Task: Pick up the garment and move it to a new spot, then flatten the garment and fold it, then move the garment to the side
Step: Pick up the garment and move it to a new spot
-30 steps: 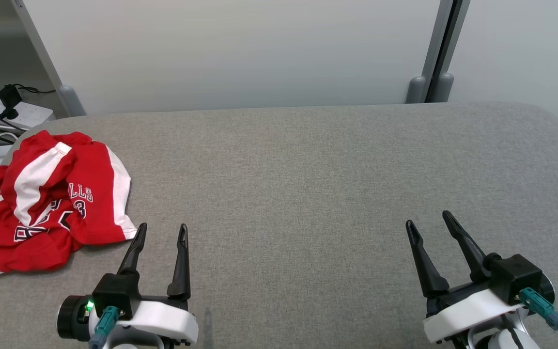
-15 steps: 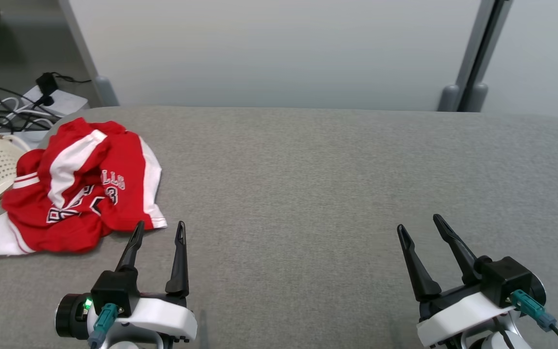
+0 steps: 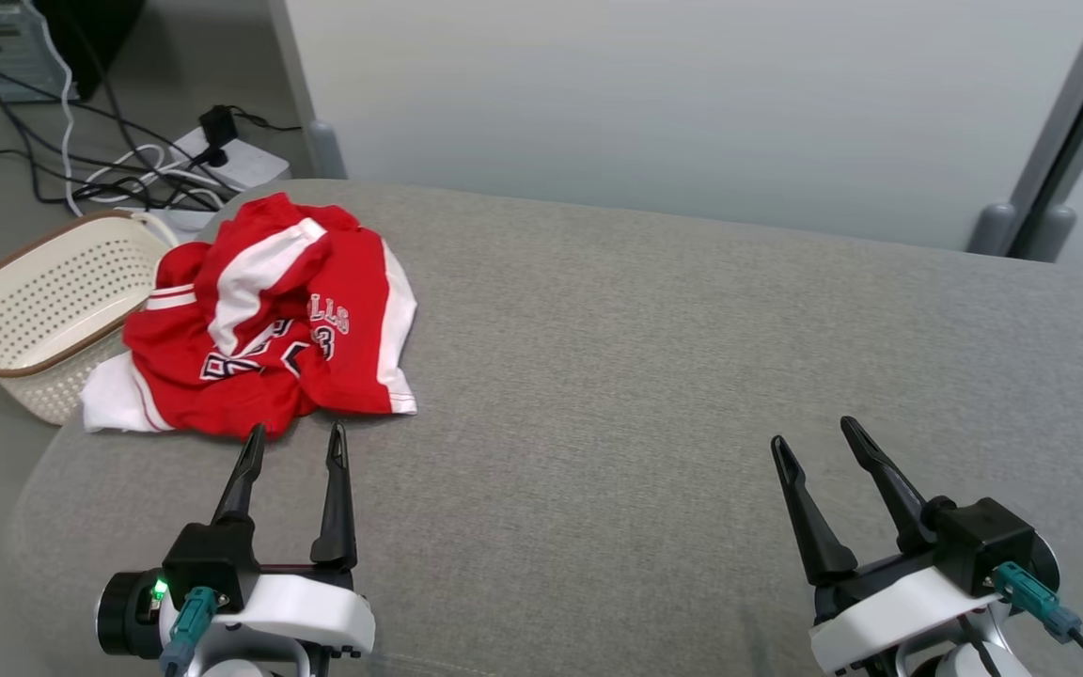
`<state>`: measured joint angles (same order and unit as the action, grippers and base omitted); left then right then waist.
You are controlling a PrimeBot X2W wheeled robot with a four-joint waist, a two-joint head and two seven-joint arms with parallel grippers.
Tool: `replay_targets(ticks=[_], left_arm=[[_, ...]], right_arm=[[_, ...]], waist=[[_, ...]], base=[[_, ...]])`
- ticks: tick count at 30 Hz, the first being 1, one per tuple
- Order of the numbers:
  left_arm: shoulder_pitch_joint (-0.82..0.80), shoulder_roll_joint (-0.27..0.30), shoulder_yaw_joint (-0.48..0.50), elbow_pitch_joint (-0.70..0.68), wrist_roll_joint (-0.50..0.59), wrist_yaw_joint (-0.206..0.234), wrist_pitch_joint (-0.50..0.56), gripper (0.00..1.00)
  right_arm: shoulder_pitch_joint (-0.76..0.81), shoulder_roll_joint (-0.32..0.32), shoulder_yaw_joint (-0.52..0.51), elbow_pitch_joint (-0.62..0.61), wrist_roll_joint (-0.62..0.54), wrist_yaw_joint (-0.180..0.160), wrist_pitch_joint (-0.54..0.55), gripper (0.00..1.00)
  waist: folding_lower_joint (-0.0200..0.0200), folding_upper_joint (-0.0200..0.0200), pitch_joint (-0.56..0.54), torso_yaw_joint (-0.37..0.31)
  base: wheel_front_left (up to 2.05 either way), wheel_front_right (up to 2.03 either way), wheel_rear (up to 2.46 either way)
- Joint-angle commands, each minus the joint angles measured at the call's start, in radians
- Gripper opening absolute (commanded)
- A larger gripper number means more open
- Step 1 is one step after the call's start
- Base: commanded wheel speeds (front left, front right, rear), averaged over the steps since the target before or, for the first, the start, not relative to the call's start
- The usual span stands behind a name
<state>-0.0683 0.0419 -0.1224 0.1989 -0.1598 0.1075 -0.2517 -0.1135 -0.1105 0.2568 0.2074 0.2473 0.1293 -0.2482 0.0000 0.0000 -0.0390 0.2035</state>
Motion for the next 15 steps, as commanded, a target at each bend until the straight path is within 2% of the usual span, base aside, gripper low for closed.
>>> replay_targets(ticks=[1,15], left_arm=[[-0.033,0.008,0.029,-0.033,0.0,0.011,-0.01,1.0],[-0.024,0.008,0.045,-0.043,-0.006,0.011,-0.01,1.0]], right_arm=[[-0.022,-0.01,0.012,-0.025,0.006,0.001,-0.014,1.0],[-0.014,-0.005,0.006,-0.022,0.019,0.001,-0.014,1.0]], waist=[[0.0,0.0,0.001,0.026],[0.0,0.0,0.001,0.095]], base=[[0.0,0.0,0.0],[0.0,0.0,0.0]])
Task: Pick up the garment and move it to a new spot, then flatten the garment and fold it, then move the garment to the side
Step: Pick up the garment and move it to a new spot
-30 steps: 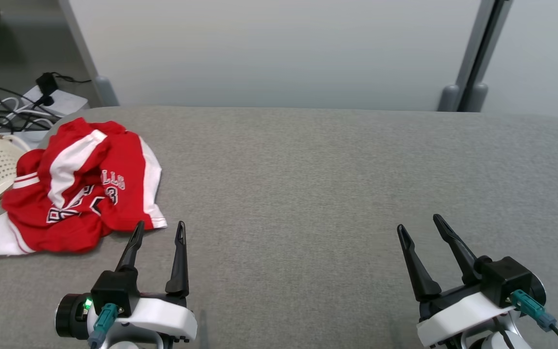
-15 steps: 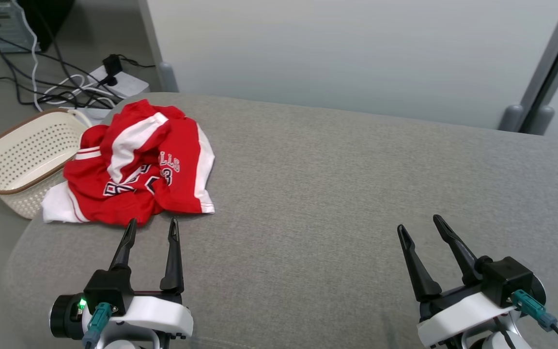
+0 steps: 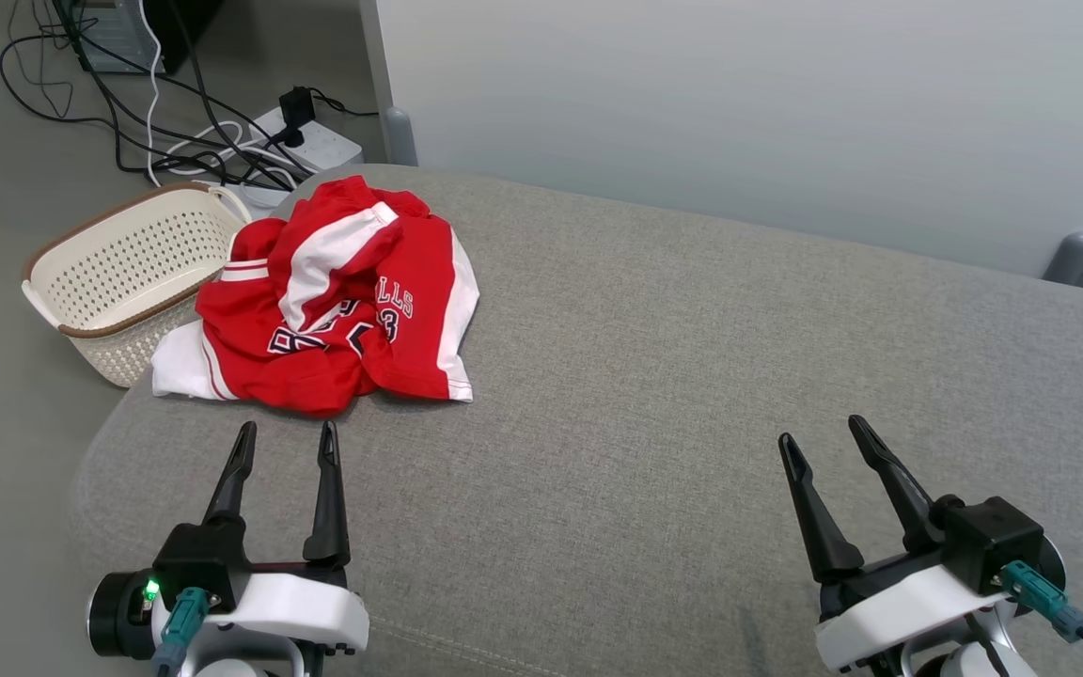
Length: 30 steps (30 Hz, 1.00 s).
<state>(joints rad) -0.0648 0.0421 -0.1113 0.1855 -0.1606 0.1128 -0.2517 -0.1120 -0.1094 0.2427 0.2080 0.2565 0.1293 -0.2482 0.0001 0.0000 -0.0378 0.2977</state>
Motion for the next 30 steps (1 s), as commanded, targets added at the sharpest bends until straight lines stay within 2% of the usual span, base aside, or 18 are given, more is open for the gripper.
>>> replay_targets(ticks=[1,17,30], left_arm=[[-0.027,0.008,0.035,-0.03,-0.005,0.005,-0.01,1.0],[-0.051,0.008,0.029,-0.013,-0.024,0.024,-0.01,1.0],[-0.175,0.008,0.01,0.021,-0.104,0.058,-0.01,1.0]], right_arm=[[-0.015,-0.006,0.021,-0.022,0.01,0.001,-0.014,1.0],[-0.02,-0.02,0.028,-0.021,0.016,0.001,-0.014,1.0],[-0.086,-0.076,0.003,-0.014,-0.007,0.001,-0.014,1.0]], waist=[[0.0,0.0,0.001,0.003],[0.0,0.0,0.031,0.011],[-0.0001,0.0,0.168,-0.017]], base=[[0.0,0.0,0.0],[0.0,0.0,0.0],[0.0,0.0,0.0]])
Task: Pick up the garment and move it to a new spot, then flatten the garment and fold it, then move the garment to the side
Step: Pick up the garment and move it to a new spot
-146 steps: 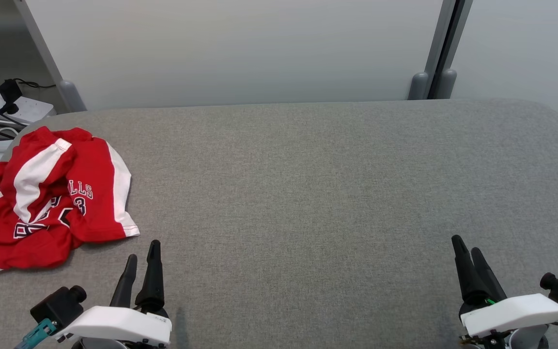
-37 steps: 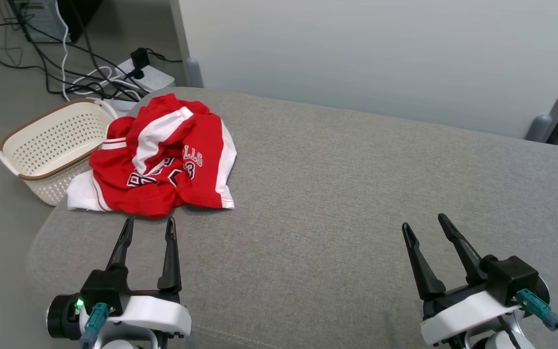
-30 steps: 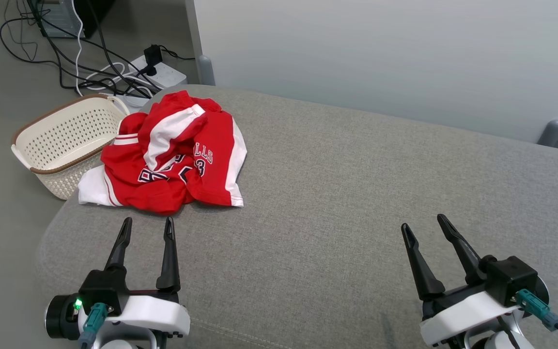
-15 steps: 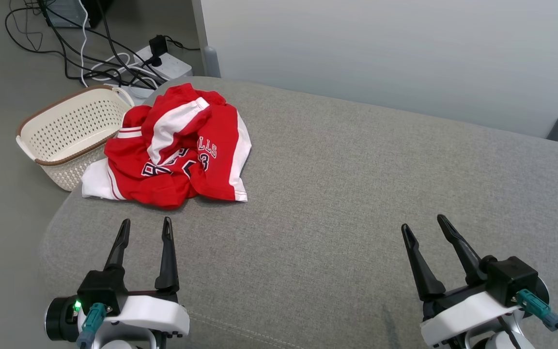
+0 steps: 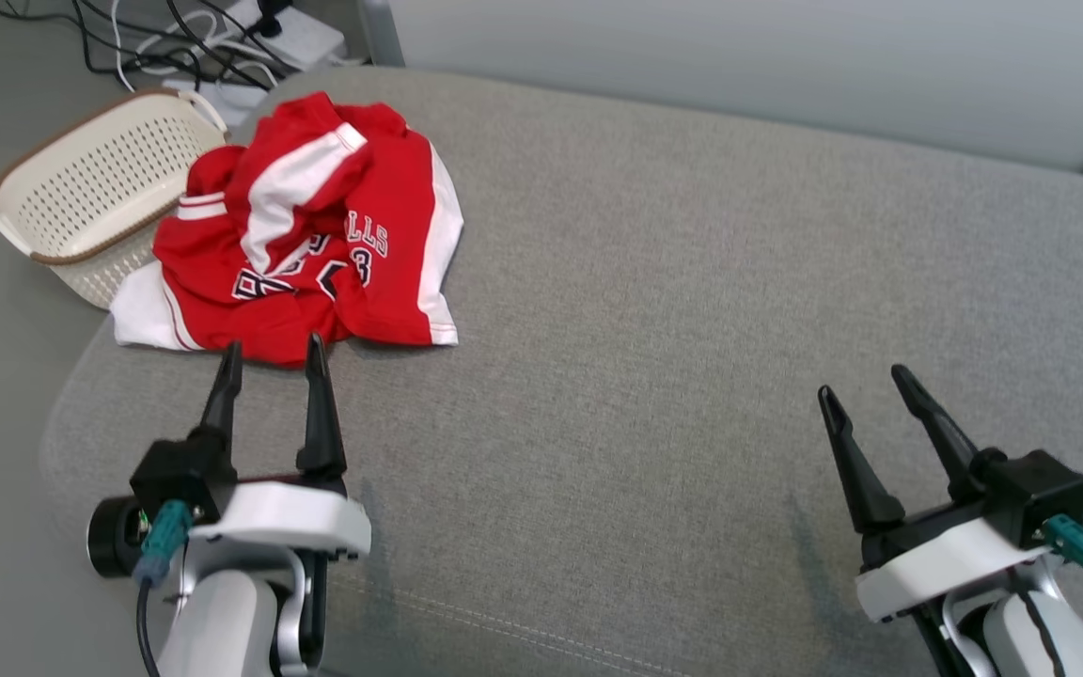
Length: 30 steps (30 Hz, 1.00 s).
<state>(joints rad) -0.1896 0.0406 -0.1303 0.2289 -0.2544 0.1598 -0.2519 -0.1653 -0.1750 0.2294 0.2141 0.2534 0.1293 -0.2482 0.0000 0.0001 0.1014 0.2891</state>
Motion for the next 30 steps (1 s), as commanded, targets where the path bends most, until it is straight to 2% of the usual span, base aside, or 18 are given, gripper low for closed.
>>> replay_targets(ticks=[1,11,15,23,30], left_arm=[[-0.083,0.01,0.029,-0.009,-0.019,0.017,-0.01,1.0],[-0.296,0.01,0.053,0.106,-0.112,0.028,-0.01,1.0],[-0.421,0.01,0.099,0.246,-0.144,0.02,-0.01,1.0],[-0.607,0.024,0.163,0.493,-0.11,0.005,-0.01,1.0],[-0.728,0.052,0.187,0.681,-0.092,0.017,-0.01,1.0]], right_arm=[[-0.052,-0.026,0.021,-0.021,-0.007,0.001,-0.014,1.0],[-0.137,-0.084,0.035,-0.032,-0.009,0.001,-0.014,1.0],[-0.169,-0.099,0.047,-0.027,-0.003,0.001,-0.014,1.0],[-0.199,-0.129,0.065,-0.029,0.009,0.001,-0.014,1.0],[-0.234,-0.143,0.084,-0.032,0.017,0.001,-0.014,1.0]], waist=[[0.0,-0.0001,0.062,-0.016],[0.0,-0.0001,0.215,-0.055],[0.0,-0.0001,0.269,-0.089],[0.0,-0.0001,0.335,-0.135],[0.0,-0.0001,0.383,-0.159]], base=[[0.0,0.0,0.0],[0.0,0.0,0.0],[0.0,0.0,0.0],[0.0,0.0,0.0],[0.0,0.0,0.0]])
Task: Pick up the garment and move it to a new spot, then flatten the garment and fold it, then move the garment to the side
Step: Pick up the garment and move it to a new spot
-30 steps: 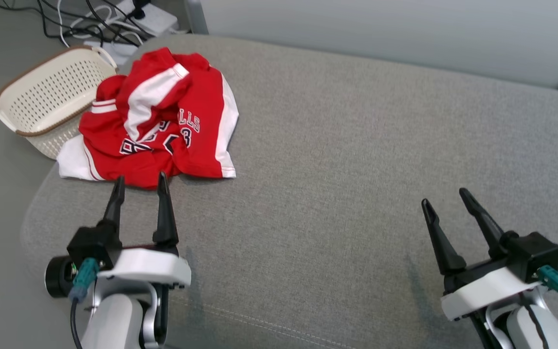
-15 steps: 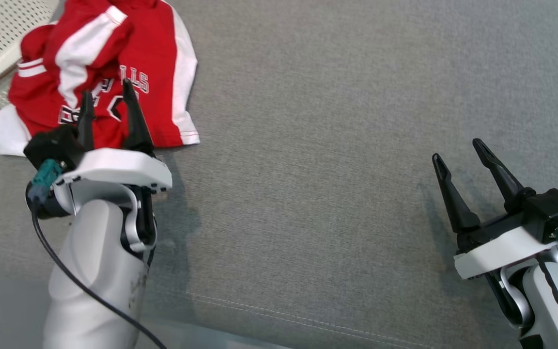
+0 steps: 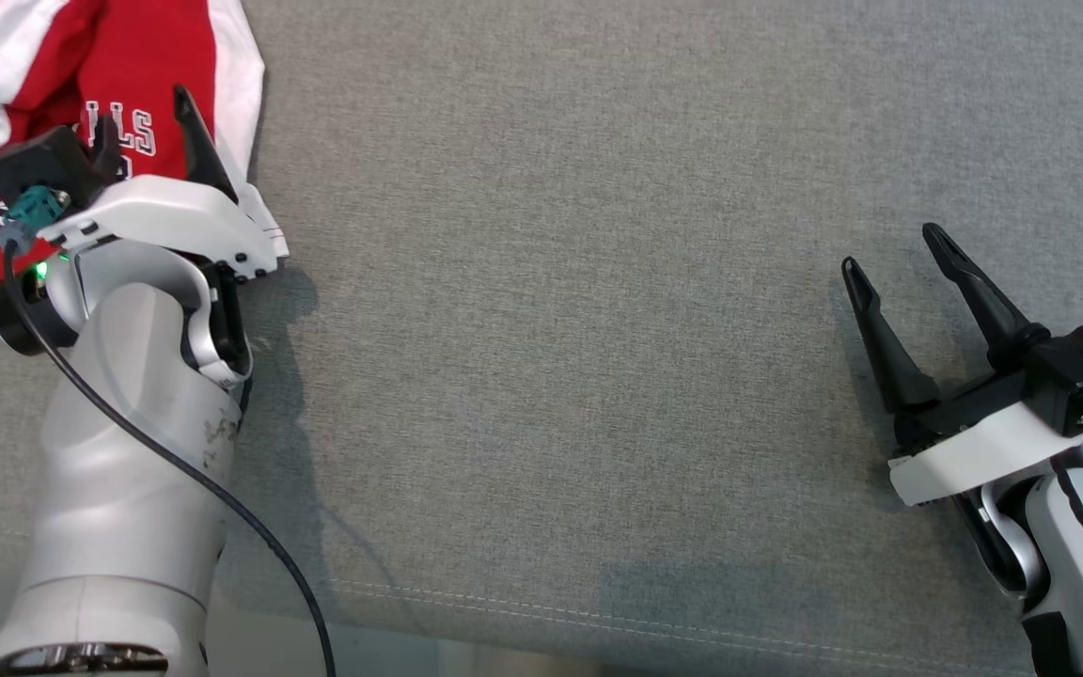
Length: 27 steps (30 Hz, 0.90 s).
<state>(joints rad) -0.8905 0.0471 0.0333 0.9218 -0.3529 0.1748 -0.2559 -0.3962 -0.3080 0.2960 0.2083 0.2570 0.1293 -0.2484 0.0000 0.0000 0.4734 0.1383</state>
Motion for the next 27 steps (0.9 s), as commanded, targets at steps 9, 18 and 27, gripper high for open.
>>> replay_targets(ticks=[9,18,27], left_arm=[[-0.083,0.066,0.037,0.108,0.019,-0.035,-0.006,0.0],[-0.086,0.07,0.048,0.101,0.043,-0.043,-0.006,0.0],[-0.018,0.052,0.066,-0.126,0.122,-0.04,-0.006,0.0]], right_arm=[[-0.017,-0.013,0.025,-0.02,0.016,0.001,-0.013,1.0],[-0.019,-0.014,0.024,-0.019,0.012,0.001,-0.013,1.0],[-0.01,0.006,0.016,-0.014,0.012,0.001,-0.013,1.0]], waist=[[0.0,0.0,0.018,-0.028],[0.0,0.0,0.011,-0.03],[0.0,0.0,-0.046,-0.028]], base=[[0.0,0.0,0.0],[0.0,0.0,0.0],[0.0,0.0,0.0]])
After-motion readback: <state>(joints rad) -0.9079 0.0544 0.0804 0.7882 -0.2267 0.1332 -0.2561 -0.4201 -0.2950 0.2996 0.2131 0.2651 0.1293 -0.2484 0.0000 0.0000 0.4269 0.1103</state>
